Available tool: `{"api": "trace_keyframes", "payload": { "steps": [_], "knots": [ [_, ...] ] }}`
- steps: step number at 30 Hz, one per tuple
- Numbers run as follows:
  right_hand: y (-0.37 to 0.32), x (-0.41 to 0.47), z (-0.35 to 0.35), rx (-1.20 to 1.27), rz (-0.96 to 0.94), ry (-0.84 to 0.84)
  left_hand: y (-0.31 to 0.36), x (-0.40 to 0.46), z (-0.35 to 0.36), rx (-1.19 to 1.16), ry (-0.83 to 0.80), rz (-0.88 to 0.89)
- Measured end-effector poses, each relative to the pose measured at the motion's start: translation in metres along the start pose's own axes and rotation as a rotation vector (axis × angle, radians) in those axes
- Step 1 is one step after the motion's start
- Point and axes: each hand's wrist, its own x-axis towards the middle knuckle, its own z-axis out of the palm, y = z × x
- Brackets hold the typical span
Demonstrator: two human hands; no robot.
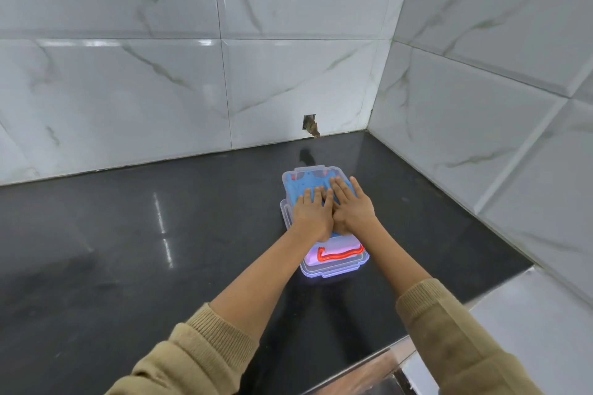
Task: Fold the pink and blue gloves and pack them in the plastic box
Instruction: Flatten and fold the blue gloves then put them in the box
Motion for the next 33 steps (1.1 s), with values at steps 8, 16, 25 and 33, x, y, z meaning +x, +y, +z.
{"api": "trace_keyframes", "payload": {
  "steps": [8, 16, 25, 33],
  "knots": [
    [-0.012, -0.002, -0.005, -0.033, -0.01, -0.127, -0.002, 0.009, 0.004, 0.175, -0.096, -0.02],
    [-0.011, 0.001, 0.0, 0.021, -0.031, -0.066, -0.002, 0.01, 0.005, 0.078, -0.031, 0.006],
    [0.017, 0.0, 0.026, 1.04, 0.242, 0.446, -0.037, -0.004, 0.024, -0.96, 0.427, -0.249],
    [0.016, 0.0, 0.035, 1.78, 0.164, 0.03, -0.029, 0.006, 0.015, -1.726, 0.167, -0.488]
  ]
}}
